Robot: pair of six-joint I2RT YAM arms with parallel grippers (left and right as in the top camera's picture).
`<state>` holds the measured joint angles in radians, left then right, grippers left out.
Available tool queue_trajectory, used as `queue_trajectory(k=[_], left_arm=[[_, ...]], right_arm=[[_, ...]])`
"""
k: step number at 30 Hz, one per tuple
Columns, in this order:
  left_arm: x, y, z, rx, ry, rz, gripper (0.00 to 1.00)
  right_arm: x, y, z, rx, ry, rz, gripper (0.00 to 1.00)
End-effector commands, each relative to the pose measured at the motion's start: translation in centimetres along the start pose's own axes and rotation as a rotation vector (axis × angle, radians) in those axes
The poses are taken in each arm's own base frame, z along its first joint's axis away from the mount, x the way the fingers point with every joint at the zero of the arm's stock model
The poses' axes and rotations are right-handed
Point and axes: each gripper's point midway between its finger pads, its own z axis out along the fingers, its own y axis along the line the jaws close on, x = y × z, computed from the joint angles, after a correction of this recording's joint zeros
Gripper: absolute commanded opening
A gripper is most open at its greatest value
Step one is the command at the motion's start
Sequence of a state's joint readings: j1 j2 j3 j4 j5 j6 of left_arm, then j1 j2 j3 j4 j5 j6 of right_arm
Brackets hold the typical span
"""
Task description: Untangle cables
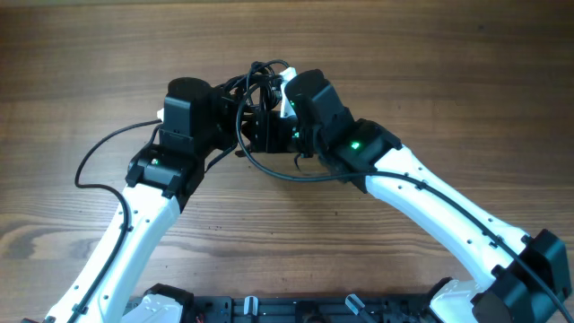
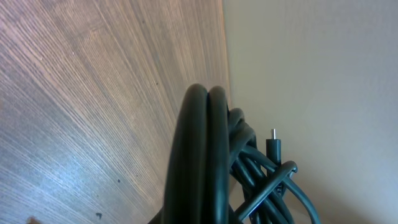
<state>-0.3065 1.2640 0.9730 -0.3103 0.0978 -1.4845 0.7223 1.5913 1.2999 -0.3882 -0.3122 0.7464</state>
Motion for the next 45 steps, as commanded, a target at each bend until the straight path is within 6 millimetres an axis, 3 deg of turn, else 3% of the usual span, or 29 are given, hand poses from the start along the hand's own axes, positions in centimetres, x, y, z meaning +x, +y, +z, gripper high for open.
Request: queue_trajectory(k=[1,4,6,8,13,17,25,27,28,31,34,36,39,44,45], left_arm=[[1.1,-0.8,-0.7,0.027,0.05,0.034,0.04],[0.8,-1.1,-0.7,0.043,0.034,0.167,0.04],[0.7,-1.6,-0.7,0.066,0.022,0.35,0.04],[0.5,-2.1,-0.8,0.084,-0.004,0.625,0.04],[0.5,-3.6,-0.9,0.141,-0.048,0.972,0.04],[1.0,-4.2,-1.0,0.174,-0.059,1.215,0.04],[5.6,-4.5,-1.8,0.36,0.116,1.417,0.04],[6.0,-4.0,-1.7,0.354,0.13,1.47,0.04],[5.8,-3.6,-1.6,0.336,0.133,1.487,0.04],[2.5,-1.8,-0.8,0.127,0.033,1.478,0.04],[1.6,-1.5,-0.7,0.088,0.009,1.473,0.04],[1.0,-1.5,-0.7,0.076,-0.004,1.461,0.04],[-0.3,-1.5,-0.7,0.04,-0.044,1.409,0.04],[-1.4,-1.5,-0.8,0.01,-0.08,1.377,0.04],[-1.7,-1.4,-0.8,-0.004,-0.092,1.376,0.04]], right_arm=[[-1.2,-1.3,-0.2,0.071,-0.047,-0.01,0.08],[-1.2,-2.1,-0.8,0.09,-0.031,-0.049,0.04],[-1.3,-2.0,-1.9,0.066,-0.018,-0.106,0.04],[-1.1,-0.9,-3.9,-0.009,0.013,-0.188,0.04],[-0.4,-0.9,-8.9,-0.048,0.039,-0.225,0.04],[0.0,-1.3,-9.4,-0.032,0.053,-0.236,0.04],[-4.4,-4.8,-9.3,-0.004,-0.043,-0.131,0.04],[-5.0,-4.6,-9.8,-0.074,-0.038,-0.125,0.04],[-5.4,-4.8,-10.4,-0.094,-0.046,-0.123,0.04],[-6.9,-6.0,-13.4,-0.161,-0.081,-0.102,0.04],[-7.9,-9.2,-16.4,-0.136,-0.124,-0.032,0.04],[-8.0,-12.8,-18.3,-0.062,-0.144,0.037,0.04],[-7.4,-16.5,-19.8,0.063,-0.153,0.112,0.04],[-5.1,-23.4,-21.8,0.439,-0.132,0.247,0.04],[-4.1,-25.7,-23.1,0.594,-0.127,0.307,0.04]])
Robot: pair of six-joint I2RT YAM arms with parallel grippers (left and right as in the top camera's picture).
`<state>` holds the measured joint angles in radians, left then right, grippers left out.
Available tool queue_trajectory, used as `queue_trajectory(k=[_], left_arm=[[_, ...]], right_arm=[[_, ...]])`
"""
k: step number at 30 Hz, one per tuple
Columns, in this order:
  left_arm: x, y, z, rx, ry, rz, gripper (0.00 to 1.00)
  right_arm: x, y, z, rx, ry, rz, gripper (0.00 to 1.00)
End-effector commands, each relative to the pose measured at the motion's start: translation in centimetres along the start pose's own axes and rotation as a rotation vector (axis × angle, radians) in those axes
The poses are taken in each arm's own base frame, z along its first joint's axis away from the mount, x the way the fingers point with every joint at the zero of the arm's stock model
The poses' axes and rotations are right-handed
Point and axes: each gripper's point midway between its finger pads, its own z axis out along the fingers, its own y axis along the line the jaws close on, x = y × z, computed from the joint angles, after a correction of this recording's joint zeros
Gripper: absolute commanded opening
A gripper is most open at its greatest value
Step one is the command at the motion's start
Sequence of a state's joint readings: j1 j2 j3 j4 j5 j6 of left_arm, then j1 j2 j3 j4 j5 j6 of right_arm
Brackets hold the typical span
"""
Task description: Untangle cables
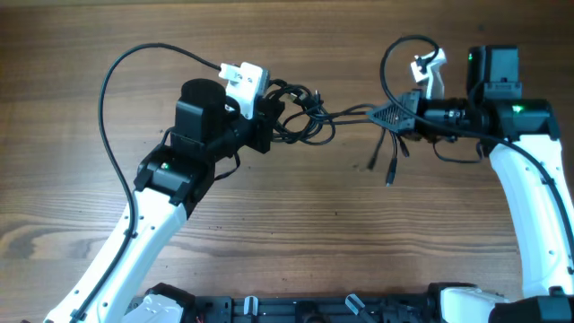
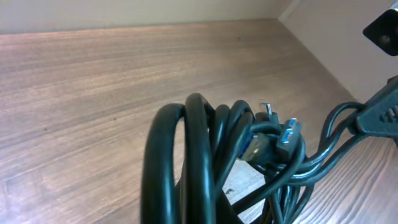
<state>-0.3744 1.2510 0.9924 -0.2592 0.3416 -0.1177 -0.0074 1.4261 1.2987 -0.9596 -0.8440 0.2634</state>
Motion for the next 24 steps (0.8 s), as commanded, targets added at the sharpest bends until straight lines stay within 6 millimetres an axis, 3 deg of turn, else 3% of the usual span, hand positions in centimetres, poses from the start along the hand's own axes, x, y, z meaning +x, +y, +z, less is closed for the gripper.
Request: queue_trajectory(k=[1,3,5,9,12,13,14,16,17,21,24], left_arm=[[-0.4,8.6,-2.2,-0.383,-0.043,-0.033,0.04],[-0.3,9.0,-2.4,-0.41,-0.04,-0.035,0.04],[-0.2,9.0,-2.3,-0.41,-0.037,-0.036,0.04],[0.0,9.1,-2.3,-0.41,-0.034,-0.062,0.04],[0.2,9.1,-2.3,-0.41,-0.043,-0.16,0.04],[0.2,9.1,-2.3,-0.41,-0.049,-0.186,0.04],[0.2,9.1,-2.4,-0.41,-0.051,-0.194,0.04],[0.1,9.8,-2.7,-0.456,-0.063,-0.199,0.04],[0.1,10.7,-3.2,-0.514,-0.08,-0.226,0.04],[0.1,15.7,-7.5,-0.879,-0.251,-0.437,0.04],[0.1,16.5,-8.6,-0.943,-0.304,-0.492,0.04]], right_arm=[[-2.3,-12.5,-7.8,0.697,-0.231,0.161,0.04],[-1.2,-15.0,-10.2,0.895,-0.253,0.248,0.04],[-1.0,-14.9,-10.1,0.885,-0.262,0.285,0.04],[-1.4,-12.1,-7.1,0.671,-0.197,0.193,0.04],[-1.1,-8.2,-4.6,0.427,-0.096,-0.02,0.04],[-0.8,-7.8,-4.4,0.409,-0.08,-0.034,0.04],[-0.7,-8.5,-4.7,0.448,-0.082,0.0,0.04],[-0.1,-13.1,-7.9,0.753,-0.192,0.29,0.04],[0.0,-13.7,-8.5,0.804,-0.213,0.323,0.04],[-0.2,-14.0,-8.8,0.822,-0.228,0.327,0.04],[-0.2,-14.0,-8.8,0.822,-0.229,0.326,0.04]])
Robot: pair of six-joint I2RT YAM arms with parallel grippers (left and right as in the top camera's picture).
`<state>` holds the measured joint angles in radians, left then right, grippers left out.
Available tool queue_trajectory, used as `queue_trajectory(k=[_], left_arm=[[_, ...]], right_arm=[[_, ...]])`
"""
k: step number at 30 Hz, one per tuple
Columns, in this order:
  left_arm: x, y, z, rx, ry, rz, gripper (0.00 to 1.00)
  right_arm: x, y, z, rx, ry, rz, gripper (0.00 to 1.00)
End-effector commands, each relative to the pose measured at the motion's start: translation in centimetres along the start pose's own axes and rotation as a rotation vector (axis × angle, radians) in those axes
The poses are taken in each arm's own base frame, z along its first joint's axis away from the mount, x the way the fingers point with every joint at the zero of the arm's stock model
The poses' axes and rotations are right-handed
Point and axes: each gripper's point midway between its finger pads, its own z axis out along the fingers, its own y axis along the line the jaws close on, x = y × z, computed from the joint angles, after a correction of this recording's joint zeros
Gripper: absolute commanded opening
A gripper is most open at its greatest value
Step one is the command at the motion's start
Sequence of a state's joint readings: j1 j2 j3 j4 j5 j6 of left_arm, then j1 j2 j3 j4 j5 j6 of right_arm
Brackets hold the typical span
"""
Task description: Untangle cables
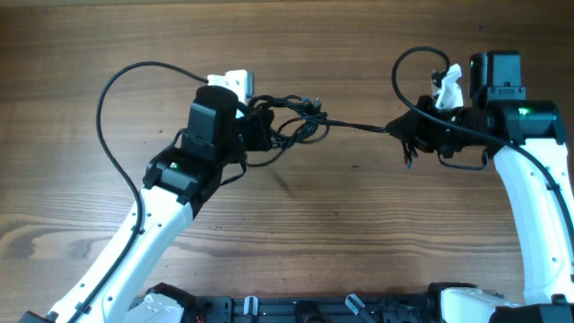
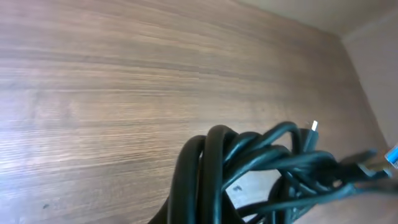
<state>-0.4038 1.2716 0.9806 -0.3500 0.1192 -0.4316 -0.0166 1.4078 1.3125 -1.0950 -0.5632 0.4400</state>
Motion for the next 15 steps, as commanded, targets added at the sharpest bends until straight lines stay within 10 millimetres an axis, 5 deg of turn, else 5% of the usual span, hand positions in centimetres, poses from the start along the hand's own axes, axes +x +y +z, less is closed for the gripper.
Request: queue_trajectory(k=[1,5,9,11,12,15], left_arm=[[-6.7,13.6,-6.5,-0.664,-0.447,-0.266,0.04],[-6.6,14.5,-7.3,-0.718,-0.49,-0.32,0.04],[-5.4,11.4,-4.4,-0.518,-0.319,-0.217,0.04],[-4.2,8.4,-2.6,-0.339,-0.201,-0.138,0.04],[-3.2,6.0,-1.8,-0.201,-0.123,-0.067,0.04],[-0.6,0.1,-1.5,0.142,0.034,0.102,0.04]], right_arm=[[-4.0,-10.3,-4.3,0.503,-0.243,0.109,0.04],[-3.3,-9.0,-3.4,0.425,-0.179,0.03,0.04],[-2.4,-3.2,-1.8,0.093,-0.088,-0.244,0.04],[-1.5,0.6,-1.6,-0.11,-0.063,-0.418,0.06],[-0.6,3.2,-1.7,-0.239,-0.052,-0.536,0.15],[0.5,6.0,-1.1,-0.325,-0.04,-0.653,0.38]])
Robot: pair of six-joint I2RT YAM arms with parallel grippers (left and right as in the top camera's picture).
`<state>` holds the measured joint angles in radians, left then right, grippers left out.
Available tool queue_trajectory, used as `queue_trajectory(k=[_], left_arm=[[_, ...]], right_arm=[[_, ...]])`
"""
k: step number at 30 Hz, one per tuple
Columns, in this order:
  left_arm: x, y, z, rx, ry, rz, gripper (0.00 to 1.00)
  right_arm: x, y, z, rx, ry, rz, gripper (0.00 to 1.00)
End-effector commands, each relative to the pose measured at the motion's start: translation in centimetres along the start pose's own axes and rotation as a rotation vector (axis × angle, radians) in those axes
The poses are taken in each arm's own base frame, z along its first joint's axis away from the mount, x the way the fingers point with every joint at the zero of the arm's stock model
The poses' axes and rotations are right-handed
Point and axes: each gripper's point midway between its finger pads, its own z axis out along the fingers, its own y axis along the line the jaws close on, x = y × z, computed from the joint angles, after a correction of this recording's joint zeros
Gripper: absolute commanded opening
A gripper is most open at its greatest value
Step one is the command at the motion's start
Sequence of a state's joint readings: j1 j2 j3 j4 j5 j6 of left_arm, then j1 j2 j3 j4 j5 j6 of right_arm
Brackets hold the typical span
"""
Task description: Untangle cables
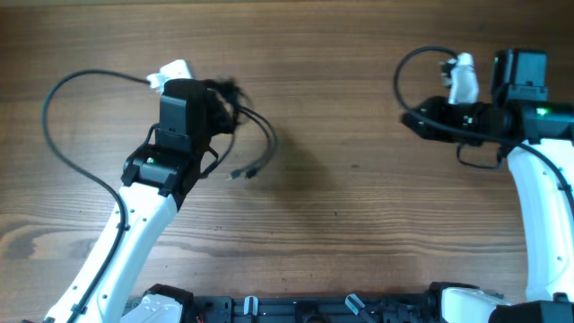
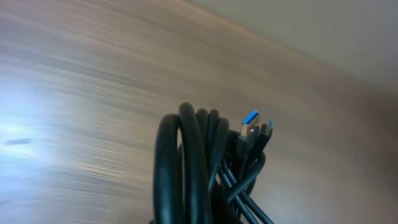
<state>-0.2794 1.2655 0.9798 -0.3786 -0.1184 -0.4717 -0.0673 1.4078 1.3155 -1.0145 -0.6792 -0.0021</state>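
My left gripper (image 1: 221, 101) is shut on a black cable bundle (image 1: 235, 106) at the left of the table. The bundle's white plug (image 1: 170, 74) sits behind the wrist, and a long loop (image 1: 49, 117) trails to the left. Loose ends (image 1: 251, 166) hang toward the middle. The left wrist view is filled by the same coils (image 2: 193, 168), with a blue USB plug (image 2: 249, 121) sticking up; the fingers are hidden. At the right, my right gripper (image 1: 429, 123) is shut on a second black cable (image 1: 414, 65) with a white plug (image 1: 462, 76). No strand joins the two bundles.
The wooden table (image 1: 341, 206) stretches between the two arms. The arm bases and a black rail (image 1: 296, 309) line the near edge.
The taut strand between the two bundles is gone. My left gripper has moved left with its bundle, whose ends now hang loose. The right gripper has shifted slightly right with its cable.
Both grippers were close together on one tangle at the table's middle. Then they stood far apart with several strands stretched between them. Then a single taut strand linked them, and now each holds a separate bundle.
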Motion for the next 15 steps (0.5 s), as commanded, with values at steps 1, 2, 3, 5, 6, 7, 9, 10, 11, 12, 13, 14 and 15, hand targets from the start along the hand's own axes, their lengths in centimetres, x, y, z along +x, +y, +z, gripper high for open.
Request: queue_trajectory(k=[1,2,3,5,6,7,9,10,11,12,13,14,15], left_arm=[[4.5,-8.7,-3.7,0.567,0.217,0.244,0.04],[4.9,-9.5,-4.4,0.629,0.237,0.263,0.04],[5.4,-10.3,-5.2,0.698,0.257,0.287,0.04],[6.5,-11.9,-7.3,0.866,0.289,0.355,0.04],[6.6,-12.2,-7.7,0.895,0.296,0.355,0.05],[6.7,-12.6,-8.2,0.935,0.305,0.355,0.04],[6.7,-12.9,-8.6,0.956,0.319,0.33,0.05],[6.6,-13.0,-8.6,0.951,0.327,0.305,0.06],[6.5,-13.0,-8.6,0.948,0.338,0.279,0.08],[6.5,-13.0,-8.6,0.943,0.348,0.259,0.08],[6.6,-13.0,-8.6,0.938,0.36,0.235,0.06],[6.6,-13.0,-8.6,0.935,0.368,0.22,0.04],[6.6,-13.0,-8.6,0.929,0.379,0.199,0.04]], right_arm=[[0.2,6.5,1.0,-0.243,-0.001,-0.245,0.42],[0.3,7.3,1.4,-0.257,0.002,-0.275,0.43],[0.4,8.2,1.7,-0.273,0.005,-0.302,0.45],[0.6,10.6,2.6,-0.316,0.007,-0.356,0.54],[0.6,11.1,2.8,-0.325,0.008,-0.366,0.55],[0.8,12.3,3.2,-0.347,0.013,-0.372,0.55],[1.5,14.2,3.7,-0.381,0.025,-0.42,0.51],[1.7,14.7,4.1,-0.378,0.028,-0.428,0.48],[1.6,14.7,4.5,-0.341,0.026,-0.403,0.44],[1.1,14.3,5.1,-0.276,0.016,-0.346,0.35],[0.7,13.8,5.5,-0.219,0.001,-0.287,0.24],[0.3,13.4,5.8,-0.178,-0.012,-0.239,0.15],[-0.2,12.8,5.9,-0.14,-0.031,-0.191,0.07]])
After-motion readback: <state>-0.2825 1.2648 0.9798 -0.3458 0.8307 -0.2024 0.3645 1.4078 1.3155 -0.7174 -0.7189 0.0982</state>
